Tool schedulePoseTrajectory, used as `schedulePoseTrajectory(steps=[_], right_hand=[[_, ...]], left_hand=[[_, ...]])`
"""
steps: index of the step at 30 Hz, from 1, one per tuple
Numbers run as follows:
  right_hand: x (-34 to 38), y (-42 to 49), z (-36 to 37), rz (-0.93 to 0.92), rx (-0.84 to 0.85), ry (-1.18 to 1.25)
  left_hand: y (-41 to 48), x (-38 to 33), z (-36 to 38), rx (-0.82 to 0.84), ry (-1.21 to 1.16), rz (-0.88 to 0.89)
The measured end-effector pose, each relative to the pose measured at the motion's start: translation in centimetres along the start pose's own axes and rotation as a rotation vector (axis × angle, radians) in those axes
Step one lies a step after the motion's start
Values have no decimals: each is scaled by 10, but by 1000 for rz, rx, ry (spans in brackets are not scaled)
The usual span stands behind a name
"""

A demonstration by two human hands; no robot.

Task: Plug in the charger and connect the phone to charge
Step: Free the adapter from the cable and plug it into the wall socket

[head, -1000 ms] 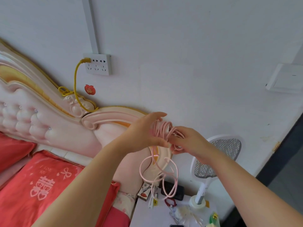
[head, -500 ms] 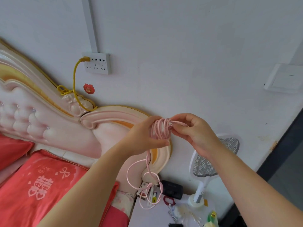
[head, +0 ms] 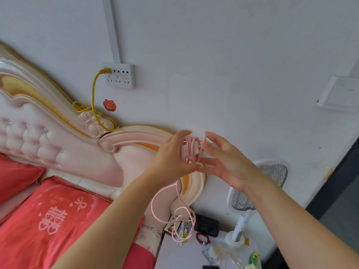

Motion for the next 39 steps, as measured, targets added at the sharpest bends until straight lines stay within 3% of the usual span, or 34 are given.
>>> schedulePoseTrajectory(steps=[4, 9, 11, 14, 17, 23, 28, 32, 34, 36, 39], right_hand=[[3, 6, -5, -50, -87, 46], [8, 10, -8, -95, -60, 80], [9, 11, -8, -118, -49, 81], [10, 9, -7, -152, -39, 77], [10, 10, -6, -176, -46, 23], [8, 11, -5, -159, -70, 82], [2, 11, 8, -124, -6, 3], [4, 8, 17, -98, 93, 169], [6, 9, 19, -143, 71, 154], [6, 10, 18, -162, 40, 176], [6, 11, 16, -172, 44, 214]], left_hand=[[-4, -2, 3, 125, -150, -34], [-4, 29, -8, -2, -840, -435], [-6, 31, -1, 82, -951, -541], [-10, 27, 7, 224, -935, -542], [-8, 21, 7, 246, -844, -491], [-4, 25, -2, 25, -732, -450], [3, 14, -19, -187, -446, -245], [3, 0, -22, -168, -435, -103], [2, -6, -15, -81, -492, -68], [3, -7, -12, -23, -703, -106], [8, 7, -14, -114, -1042, -245]])
Point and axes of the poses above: each hand's wrist, its own y-axis towards the middle knuckle, its own z-axis out of the palm, x = y × z, the point moved 9 cm from there along y, towards the middle knuckle, and after that the axes turned 5 degrees about -x, right-handed, at the moved point
